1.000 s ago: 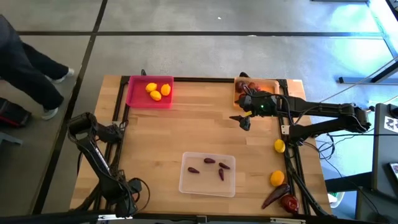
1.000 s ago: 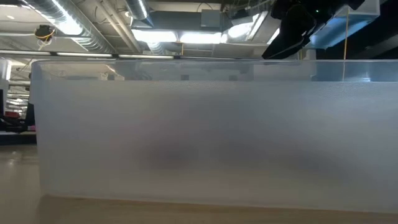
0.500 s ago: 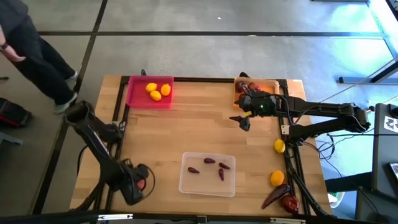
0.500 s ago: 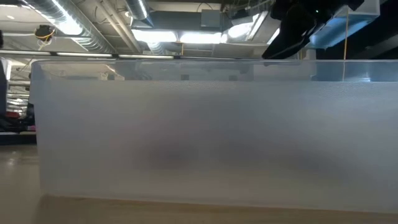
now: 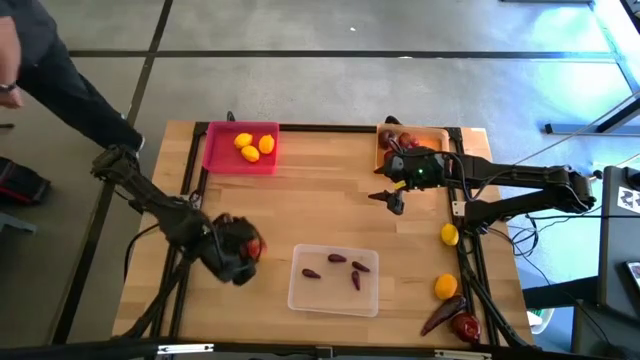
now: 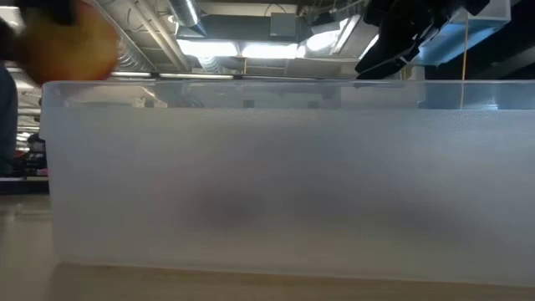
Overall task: Sort produce into baskets
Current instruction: Put the apple into the orange bin
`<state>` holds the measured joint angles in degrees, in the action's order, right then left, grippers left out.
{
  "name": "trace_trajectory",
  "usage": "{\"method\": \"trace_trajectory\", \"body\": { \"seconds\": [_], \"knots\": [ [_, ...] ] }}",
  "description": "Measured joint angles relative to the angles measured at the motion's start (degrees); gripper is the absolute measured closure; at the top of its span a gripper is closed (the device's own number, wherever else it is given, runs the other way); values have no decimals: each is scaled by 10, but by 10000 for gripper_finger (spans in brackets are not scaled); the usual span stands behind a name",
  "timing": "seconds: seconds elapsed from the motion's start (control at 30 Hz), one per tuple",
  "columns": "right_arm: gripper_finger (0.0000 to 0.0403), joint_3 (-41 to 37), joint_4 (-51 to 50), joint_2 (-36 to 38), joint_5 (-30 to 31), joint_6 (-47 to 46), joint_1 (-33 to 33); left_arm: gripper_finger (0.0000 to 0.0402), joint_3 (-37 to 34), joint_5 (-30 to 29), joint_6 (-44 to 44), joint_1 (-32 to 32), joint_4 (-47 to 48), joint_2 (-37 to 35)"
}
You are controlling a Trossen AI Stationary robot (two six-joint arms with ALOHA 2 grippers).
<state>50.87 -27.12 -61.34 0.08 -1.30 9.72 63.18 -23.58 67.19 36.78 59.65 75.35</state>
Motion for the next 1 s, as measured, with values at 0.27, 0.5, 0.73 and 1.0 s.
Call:
{"method": "trace_trajectory", "body": {
  "seconds": [0.27, 0.5, 0.73, 1.0],
  "knots": [
    [72, 0, 0, 0, -14, -4, 0, 52, 0, -42, -170, -99, -76, -3],
    [72, 0, 35, -14, -92, -20, -13, 51, 0, -57, -347, -173, -215, -3],
    [72, 0, 156, -54, -89, -20, -83, 51, 0, -62, -470, -216, -353, -2],
    [72, 0, 306, -129, -48, -27, -129, 50, 1, -62, -532, -226, -451, -2]
  ]
}}
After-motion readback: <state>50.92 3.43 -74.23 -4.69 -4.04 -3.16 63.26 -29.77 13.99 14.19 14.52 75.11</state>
